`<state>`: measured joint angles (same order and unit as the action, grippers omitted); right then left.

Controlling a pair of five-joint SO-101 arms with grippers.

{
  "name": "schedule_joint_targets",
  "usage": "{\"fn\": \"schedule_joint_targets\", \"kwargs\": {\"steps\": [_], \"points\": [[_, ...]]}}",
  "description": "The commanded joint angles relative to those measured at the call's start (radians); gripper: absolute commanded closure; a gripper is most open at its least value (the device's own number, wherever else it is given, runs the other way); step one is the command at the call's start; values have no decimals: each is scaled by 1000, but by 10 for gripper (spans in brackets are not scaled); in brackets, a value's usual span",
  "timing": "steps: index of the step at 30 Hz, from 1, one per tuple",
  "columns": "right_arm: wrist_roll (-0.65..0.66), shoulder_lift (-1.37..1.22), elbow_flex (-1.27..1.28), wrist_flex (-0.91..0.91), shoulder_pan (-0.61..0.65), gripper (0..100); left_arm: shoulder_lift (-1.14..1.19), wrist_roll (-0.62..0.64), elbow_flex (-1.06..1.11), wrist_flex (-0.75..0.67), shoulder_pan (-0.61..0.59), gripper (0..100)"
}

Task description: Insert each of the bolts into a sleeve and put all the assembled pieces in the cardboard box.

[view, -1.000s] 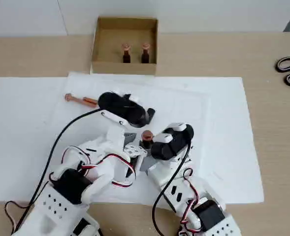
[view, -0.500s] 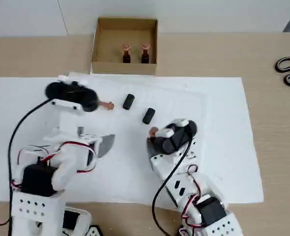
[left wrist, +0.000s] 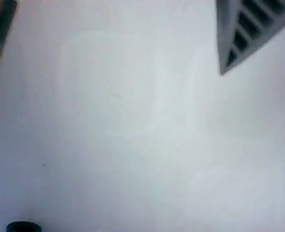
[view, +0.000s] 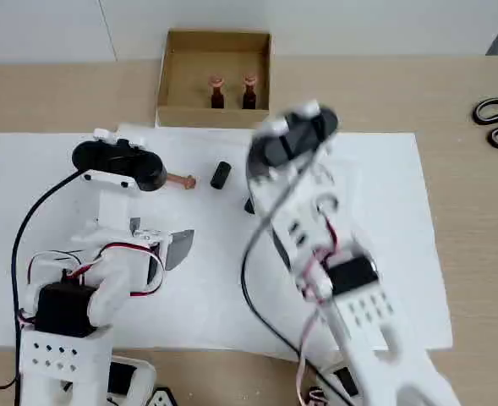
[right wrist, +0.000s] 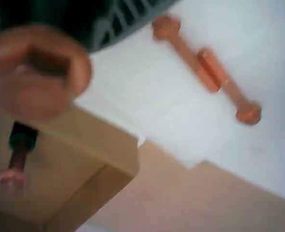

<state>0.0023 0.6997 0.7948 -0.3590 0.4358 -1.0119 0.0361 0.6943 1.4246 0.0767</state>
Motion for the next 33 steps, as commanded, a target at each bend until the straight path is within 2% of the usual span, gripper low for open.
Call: {"fn": "schedule_joint_targets", "kwargs": {"steps": [1,7,12,20,26,33], "points": [[9,-275,-235,99,-19,995,-12,-3,-36,6,-9,723],[5,-719,-638,140,-13,995,-12,-3,38,3,-9,723],[5,-974,-951,142,-1,995,-12,-5,97,8,-12,724],[8,-1205,-1269,147,30,995,-12,-5,99,3,-155,724],[8,-1365,-1481,154,39,995,-12,-5,101,3,-173,724],[5,-1586,-1648,357,47,995,-12,-5,104,3,-173,724]]}}
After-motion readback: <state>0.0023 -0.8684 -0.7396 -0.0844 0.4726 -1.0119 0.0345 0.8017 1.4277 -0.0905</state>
